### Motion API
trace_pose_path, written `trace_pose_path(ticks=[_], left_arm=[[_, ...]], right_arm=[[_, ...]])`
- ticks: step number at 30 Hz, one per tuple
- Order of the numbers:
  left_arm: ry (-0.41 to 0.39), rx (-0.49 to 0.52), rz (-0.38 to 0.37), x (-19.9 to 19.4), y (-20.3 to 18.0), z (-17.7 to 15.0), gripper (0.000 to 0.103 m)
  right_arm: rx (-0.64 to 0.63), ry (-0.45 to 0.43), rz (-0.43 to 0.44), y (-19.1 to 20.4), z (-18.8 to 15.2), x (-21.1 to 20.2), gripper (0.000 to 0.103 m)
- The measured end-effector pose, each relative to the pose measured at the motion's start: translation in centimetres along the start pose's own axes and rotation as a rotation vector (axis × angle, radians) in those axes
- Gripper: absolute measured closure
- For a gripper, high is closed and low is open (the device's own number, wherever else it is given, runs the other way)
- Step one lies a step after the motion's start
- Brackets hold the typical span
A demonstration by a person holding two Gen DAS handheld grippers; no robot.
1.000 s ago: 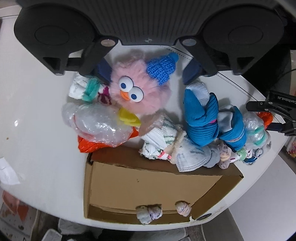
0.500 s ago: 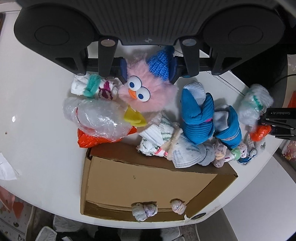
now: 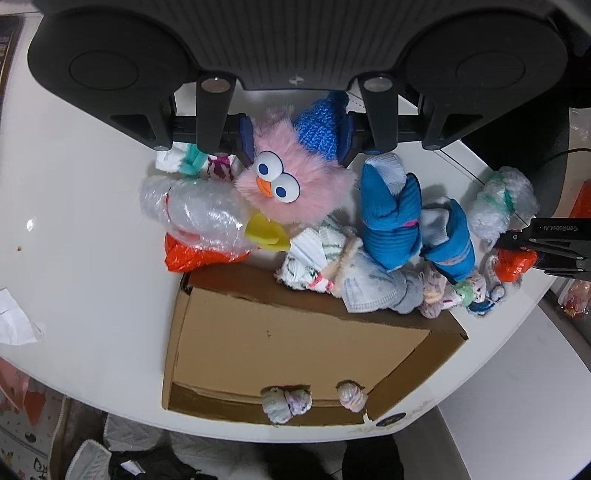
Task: Organize objects
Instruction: 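Carry orange bundle and pink fluffy toy into the box and release both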
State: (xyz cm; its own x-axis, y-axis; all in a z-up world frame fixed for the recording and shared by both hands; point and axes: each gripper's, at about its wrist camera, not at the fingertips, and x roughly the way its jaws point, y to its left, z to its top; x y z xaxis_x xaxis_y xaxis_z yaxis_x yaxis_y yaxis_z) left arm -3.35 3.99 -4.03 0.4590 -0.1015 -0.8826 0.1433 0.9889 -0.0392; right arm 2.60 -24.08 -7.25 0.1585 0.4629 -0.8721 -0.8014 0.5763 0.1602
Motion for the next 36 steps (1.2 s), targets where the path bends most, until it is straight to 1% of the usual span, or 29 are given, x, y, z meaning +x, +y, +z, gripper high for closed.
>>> trace_pose_path(ticks=[4, 9, 12, 14, 16, 20, 23, 27, 31, 32, 34, 36], left_arm=[[-0.001, -0.011, -0.024, -0.5, 0.3, 0.4, 0.062], [-0.017, 0.000, -0.048, -1.6, 0.1, 1.3, 0.062], [-0.022, 0.010, -0.059, -2.0, -0.1, 2.1, 0.062], [-0.024, 0.016, -0.066, -2.2, -0.2, 3.0, 0.062], [-0.036, 0.032, -0.063, -2.5, -0.3, 4.0, 0.062], [-0.061, 0.052, -0.067, -3.2, -0.3, 6.6, 0.062], [-0.061, 0.057, -0.083, -3.5, -0.2, 8.9, 0.062], [-0.068, 0.077, -0.081, -3.6, -0.4, 12.0, 0.062], [-0.066, 0.093, -0.085, -2.8, -1.0, 15.5, 0.062], [-0.057, 0.092, -0.091, -2.4, -1.0, 16.4, 0.062], [-0.012, 0.086, -0.117, -1.1, -1.1, 18.1, 0.062], [0.019, 0.101, -0.100, 0.2, -1.3, 19.5, 0.062]], right_arm=[[-0.007, -0.020, 0.003, -0.1, 0.5, -1.0, 0.064], [-0.025, -0.055, 0.009, -0.1, 1.6, -2.7, 0.064], [-0.041, -0.068, 0.002, -0.1, 2.3, -3.2, 0.064], [-0.046, -0.070, 0.015, -0.3, 2.9, -3.5, 0.064], [-0.057, -0.075, 0.002, -0.4, 3.5, -3.6, 0.064], [-0.078, -0.095, 0.005, -0.5, 5.0, -4.4, 0.064], [-0.087, -0.115, 0.012, -0.8, 6.7, -5.3, 0.064], [-0.112, -0.138, 0.013, -0.8, 9.6, -5.8, 0.063], [-0.114, -0.148, 0.049, -0.8, 13.1, -5.3, 0.063], [-0.116, -0.148, 0.059, -0.7, 13.9, -5.0, 0.063], [-0.125, -0.137, 0.079, -0.3, 15.8, -4.3, 0.063], [-0.140, -0.121, 0.084, 0.2, 17.4, -3.5, 0.063]])
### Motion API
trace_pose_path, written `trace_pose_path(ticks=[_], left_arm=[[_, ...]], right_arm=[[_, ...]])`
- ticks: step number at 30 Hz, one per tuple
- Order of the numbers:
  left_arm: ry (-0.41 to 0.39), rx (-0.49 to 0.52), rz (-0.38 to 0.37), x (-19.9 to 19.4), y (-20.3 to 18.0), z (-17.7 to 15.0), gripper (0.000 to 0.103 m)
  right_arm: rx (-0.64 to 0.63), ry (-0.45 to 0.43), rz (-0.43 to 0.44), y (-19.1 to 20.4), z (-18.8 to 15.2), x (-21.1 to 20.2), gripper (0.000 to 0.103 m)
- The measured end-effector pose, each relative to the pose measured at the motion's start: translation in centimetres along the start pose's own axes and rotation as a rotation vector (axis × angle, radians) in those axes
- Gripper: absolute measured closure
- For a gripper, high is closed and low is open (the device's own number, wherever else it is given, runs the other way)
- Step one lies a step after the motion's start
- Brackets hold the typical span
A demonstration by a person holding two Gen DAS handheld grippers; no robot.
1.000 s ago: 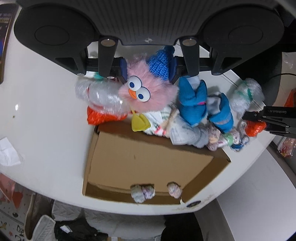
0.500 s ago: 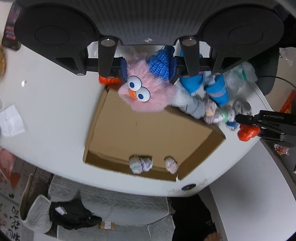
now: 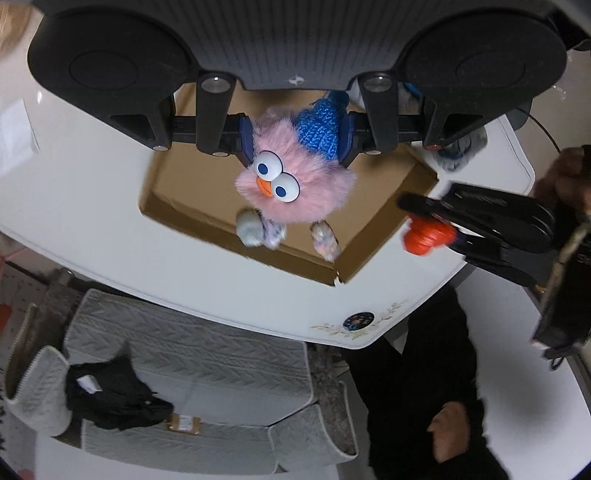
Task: Organize objects
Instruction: 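Carry orange bundle and pink fluffy toy into the box and release both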
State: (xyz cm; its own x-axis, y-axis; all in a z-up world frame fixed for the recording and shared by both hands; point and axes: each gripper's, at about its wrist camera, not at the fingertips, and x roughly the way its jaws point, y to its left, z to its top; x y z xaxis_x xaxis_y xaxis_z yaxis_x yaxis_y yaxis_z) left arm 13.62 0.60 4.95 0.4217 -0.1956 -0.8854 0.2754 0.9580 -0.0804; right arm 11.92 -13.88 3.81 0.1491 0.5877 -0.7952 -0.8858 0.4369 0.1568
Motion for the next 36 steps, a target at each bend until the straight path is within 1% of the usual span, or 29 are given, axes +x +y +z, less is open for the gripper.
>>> trace_pose_path(ticks=[3, 5, 13, 17, 19, 22, 26, 28, 32, 36], left_arm=[[0.040, 0.003, 0.009, 1.8, 0.3, 1.3, 0.062], [0.047, 0.003, 0.012, 2.7, 0.6, 1.8, 0.061], [0.044, 0.005, 0.043, 5.3, 1.3, 2.5, 0.061], [0.043, 0.006, 0.060, 6.3, 1.7, 2.8, 0.061], [0.037, 0.019, 0.080, 6.6, 1.7, 2.9, 0.061], [0.033, 0.033, 0.091, 7.3, 1.9, 2.9, 0.061], [0.013, 0.080, 0.101, 8.0, 2.1, 2.9, 0.061], [0.005, 0.111, 0.097, 8.4, 2.2, 2.8, 0.061], [0.014, 0.119, 0.097, 9.2, 2.8, 3.0, 0.061], [0.008, 0.139, 0.079, 10.0, 2.9, 3.1, 0.061]], right_arm=[[-0.021, 0.035, -0.004, 0.1, 1.7, 2.0, 0.063], [-0.027, 0.055, -0.006, 0.0, 2.4, 3.3, 0.063], [-0.023, 0.114, -0.003, -0.2, 3.6, 7.8, 0.063], [-0.022, 0.129, -0.007, -0.3, 4.1, 8.8, 0.063], [-0.022, 0.133, -0.005, -0.5, 4.2, 9.1, 0.063], [-0.026, 0.139, -0.006, -0.7, 4.4, 9.6, 0.063], [-0.057, 0.150, 0.000, -0.8, 4.6, 10.7, 0.062], [-0.095, 0.154, 0.006, -0.7, 4.7, 11.2, 0.062], [-0.135, 0.183, 0.017, -0.8, 5.0, 12.3, 0.062], [-0.158, 0.210, 0.034, -0.8, 5.2, 13.6, 0.061]])
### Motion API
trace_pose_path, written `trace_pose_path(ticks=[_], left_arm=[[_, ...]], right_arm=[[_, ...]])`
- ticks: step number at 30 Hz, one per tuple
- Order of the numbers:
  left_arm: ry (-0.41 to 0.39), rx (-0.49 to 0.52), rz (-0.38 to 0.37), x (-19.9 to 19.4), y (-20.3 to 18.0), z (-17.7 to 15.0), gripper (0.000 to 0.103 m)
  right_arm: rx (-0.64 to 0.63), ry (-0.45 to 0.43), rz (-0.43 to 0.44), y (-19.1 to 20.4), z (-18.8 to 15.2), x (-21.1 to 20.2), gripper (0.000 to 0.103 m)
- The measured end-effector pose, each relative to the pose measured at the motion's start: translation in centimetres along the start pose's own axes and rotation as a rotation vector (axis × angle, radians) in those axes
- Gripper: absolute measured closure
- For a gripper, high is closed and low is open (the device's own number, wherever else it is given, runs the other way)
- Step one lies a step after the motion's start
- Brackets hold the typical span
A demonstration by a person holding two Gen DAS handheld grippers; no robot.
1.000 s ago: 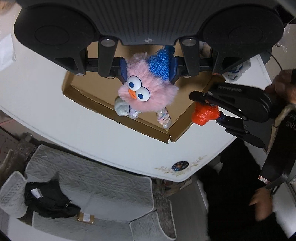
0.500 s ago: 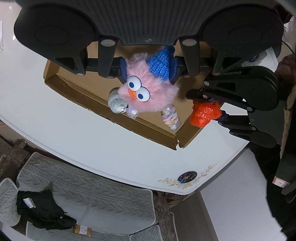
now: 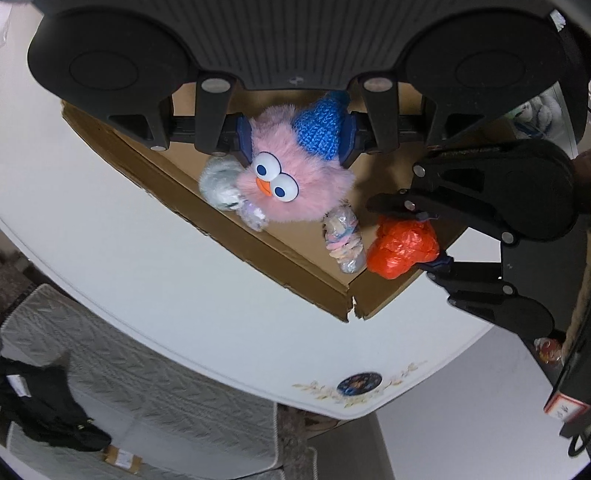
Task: Organize objects
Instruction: 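Carry orange bundle and pink fluffy toy into the box and release both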
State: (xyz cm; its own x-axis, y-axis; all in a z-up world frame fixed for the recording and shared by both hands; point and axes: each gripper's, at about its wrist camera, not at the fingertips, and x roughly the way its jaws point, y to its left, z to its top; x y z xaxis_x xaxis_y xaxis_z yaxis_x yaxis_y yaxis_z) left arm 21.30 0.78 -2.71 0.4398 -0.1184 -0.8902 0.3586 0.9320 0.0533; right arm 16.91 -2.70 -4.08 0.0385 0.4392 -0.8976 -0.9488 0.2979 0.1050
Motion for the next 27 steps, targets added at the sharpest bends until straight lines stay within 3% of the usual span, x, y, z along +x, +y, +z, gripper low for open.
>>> trace_pose_path(ticks=[6, 17, 20, 23, 27], left_arm=[[0.031, 0.036, 0.023, 1.8, -0.3, -0.6, 0.061], [0.046, 0.005, 0.017, 2.8, 0.7, -0.9, 0.059], [0.061, -0.019, 0.019, 2.7, 0.9, -0.9, 0.053], [0.064, -0.032, 0.014, 2.3, 1.0, -0.9, 0.047], [0.071, -0.059, 0.005, 1.6, 0.9, -1.0, 0.038]], right_arm=[[-0.024, 0.038, 0.002, 0.4, 0.2, 2.0, 0.060], [-0.053, 0.100, -0.027, 0.1, 0.7, 3.6, 0.061], [-0.053, 0.112, -0.034, 0.1, 0.8, 3.2, 0.061], [-0.038, 0.129, -0.054, 0.0, 0.8, 2.9, 0.050], [-0.024, 0.138, -0.059, -0.4, 0.4, 1.9, 0.045]])
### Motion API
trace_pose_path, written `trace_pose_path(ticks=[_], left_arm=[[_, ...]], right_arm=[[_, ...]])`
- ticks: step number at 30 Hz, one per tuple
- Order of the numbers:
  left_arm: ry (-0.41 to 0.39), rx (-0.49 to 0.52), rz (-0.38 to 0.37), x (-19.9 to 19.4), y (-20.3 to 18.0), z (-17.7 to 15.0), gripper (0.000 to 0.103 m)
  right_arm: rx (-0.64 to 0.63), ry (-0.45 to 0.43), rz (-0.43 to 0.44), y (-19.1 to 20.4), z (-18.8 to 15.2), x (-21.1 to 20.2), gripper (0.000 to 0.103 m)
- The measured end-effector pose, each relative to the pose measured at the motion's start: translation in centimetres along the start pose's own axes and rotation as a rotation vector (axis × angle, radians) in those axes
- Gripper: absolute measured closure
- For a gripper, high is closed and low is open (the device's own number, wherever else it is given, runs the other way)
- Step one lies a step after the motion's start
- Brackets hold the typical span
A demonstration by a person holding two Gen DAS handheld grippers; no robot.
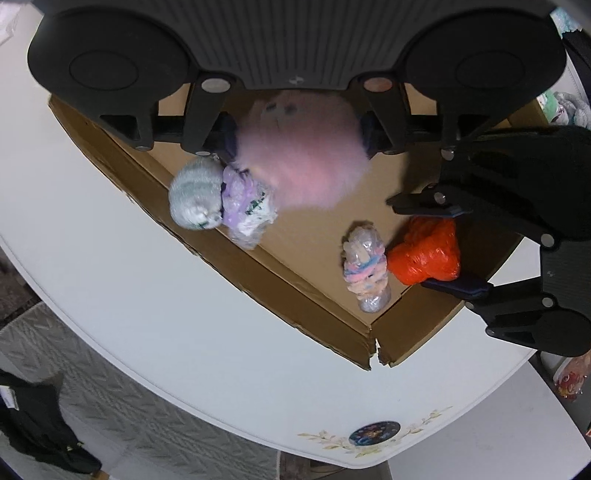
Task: Organize objects
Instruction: 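Carry orange bundle and pink fluffy toy into the box and release both, then grasp the bubble-wrap bundle with left tool while right tool grasps the white sock bundle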
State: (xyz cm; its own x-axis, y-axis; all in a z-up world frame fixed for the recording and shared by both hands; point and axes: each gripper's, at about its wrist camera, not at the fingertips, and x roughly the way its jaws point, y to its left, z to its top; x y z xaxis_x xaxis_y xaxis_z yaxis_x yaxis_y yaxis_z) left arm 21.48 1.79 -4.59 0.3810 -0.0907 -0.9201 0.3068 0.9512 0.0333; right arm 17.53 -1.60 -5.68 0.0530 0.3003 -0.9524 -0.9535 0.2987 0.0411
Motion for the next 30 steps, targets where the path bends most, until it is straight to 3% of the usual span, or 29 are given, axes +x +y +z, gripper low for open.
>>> trace_pose_path(ticks=[15, 30], left_arm=[[-0.057, -0.082, -0.030, -4.6, 0.0, -1.5, 0.025], [-0.110, -0.112, -0.006, -9.1, 0.4, -5.2, 0.023]], right_arm=[[-0.004, -0.015, -0.036, 0.7, -1.7, -4.0, 0.017], [0.003, -0.056, -0.050, 1.4, -4.2, -6.7, 0.013]])
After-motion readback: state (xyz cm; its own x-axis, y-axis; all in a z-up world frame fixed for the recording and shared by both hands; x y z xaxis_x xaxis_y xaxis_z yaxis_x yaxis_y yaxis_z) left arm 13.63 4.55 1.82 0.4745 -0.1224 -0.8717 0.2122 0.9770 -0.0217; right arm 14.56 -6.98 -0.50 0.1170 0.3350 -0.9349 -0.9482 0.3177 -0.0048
